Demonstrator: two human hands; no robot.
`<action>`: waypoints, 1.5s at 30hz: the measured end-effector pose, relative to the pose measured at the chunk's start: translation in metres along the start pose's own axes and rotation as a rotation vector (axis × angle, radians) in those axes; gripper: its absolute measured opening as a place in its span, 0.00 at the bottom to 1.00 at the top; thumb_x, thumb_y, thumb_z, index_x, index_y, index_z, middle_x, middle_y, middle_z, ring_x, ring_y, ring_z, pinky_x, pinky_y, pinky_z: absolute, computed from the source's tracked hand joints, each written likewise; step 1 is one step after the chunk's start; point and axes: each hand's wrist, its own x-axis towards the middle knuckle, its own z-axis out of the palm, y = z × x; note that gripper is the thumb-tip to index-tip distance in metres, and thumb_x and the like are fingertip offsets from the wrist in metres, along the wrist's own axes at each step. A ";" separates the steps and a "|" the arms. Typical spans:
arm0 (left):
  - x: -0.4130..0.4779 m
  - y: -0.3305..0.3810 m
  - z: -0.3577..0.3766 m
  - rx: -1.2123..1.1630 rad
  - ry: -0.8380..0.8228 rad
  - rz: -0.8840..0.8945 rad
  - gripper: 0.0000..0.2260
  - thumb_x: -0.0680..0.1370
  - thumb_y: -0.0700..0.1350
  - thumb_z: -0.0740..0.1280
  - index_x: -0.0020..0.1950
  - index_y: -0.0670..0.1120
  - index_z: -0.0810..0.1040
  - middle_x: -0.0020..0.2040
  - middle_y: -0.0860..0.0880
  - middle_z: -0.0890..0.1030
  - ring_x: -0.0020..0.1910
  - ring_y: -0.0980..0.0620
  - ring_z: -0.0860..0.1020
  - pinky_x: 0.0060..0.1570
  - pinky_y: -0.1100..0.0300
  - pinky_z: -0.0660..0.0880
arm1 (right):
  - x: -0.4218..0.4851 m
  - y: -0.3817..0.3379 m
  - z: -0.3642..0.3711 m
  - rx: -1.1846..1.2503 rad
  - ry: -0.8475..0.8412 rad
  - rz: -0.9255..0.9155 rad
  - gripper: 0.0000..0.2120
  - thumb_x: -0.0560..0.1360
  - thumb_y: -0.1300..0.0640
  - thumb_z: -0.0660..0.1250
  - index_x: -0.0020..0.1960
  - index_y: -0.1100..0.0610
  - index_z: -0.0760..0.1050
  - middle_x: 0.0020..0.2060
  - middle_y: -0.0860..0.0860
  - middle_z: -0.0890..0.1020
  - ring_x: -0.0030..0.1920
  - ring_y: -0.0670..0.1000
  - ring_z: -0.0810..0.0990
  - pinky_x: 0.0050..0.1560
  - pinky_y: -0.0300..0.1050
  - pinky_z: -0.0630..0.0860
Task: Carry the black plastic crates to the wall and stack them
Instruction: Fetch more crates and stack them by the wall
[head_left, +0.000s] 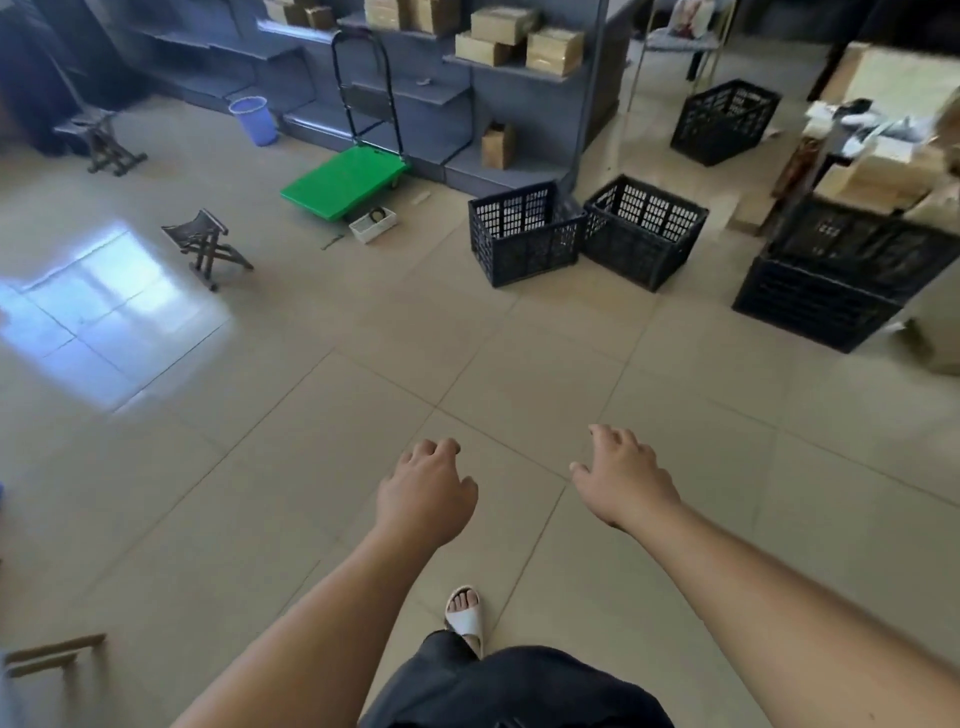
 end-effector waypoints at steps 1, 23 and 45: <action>0.022 0.003 -0.010 0.009 -0.013 0.020 0.24 0.82 0.55 0.59 0.78 0.52 0.65 0.74 0.49 0.70 0.71 0.45 0.71 0.64 0.48 0.71 | 0.015 -0.003 -0.008 0.000 -0.001 0.035 0.28 0.82 0.43 0.59 0.78 0.53 0.59 0.74 0.56 0.67 0.72 0.62 0.67 0.66 0.57 0.70; 0.419 0.230 -0.126 0.128 -0.097 0.155 0.23 0.83 0.53 0.57 0.79 0.51 0.63 0.74 0.47 0.69 0.71 0.42 0.70 0.60 0.46 0.72 | 0.392 0.057 -0.217 0.043 -0.011 0.138 0.25 0.83 0.45 0.56 0.76 0.53 0.59 0.73 0.56 0.67 0.69 0.61 0.68 0.64 0.57 0.71; 0.839 0.317 -0.286 0.005 -0.033 0.099 0.20 0.83 0.52 0.58 0.74 0.49 0.68 0.70 0.46 0.72 0.68 0.42 0.73 0.59 0.45 0.76 | 0.799 -0.017 -0.406 0.008 -0.014 0.263 0.26 0.83 0.44 0.57 0.77 0.53 0.60 0.75 0.56 0.67 0.71 0.60 0.68 0.64 0.57 0.71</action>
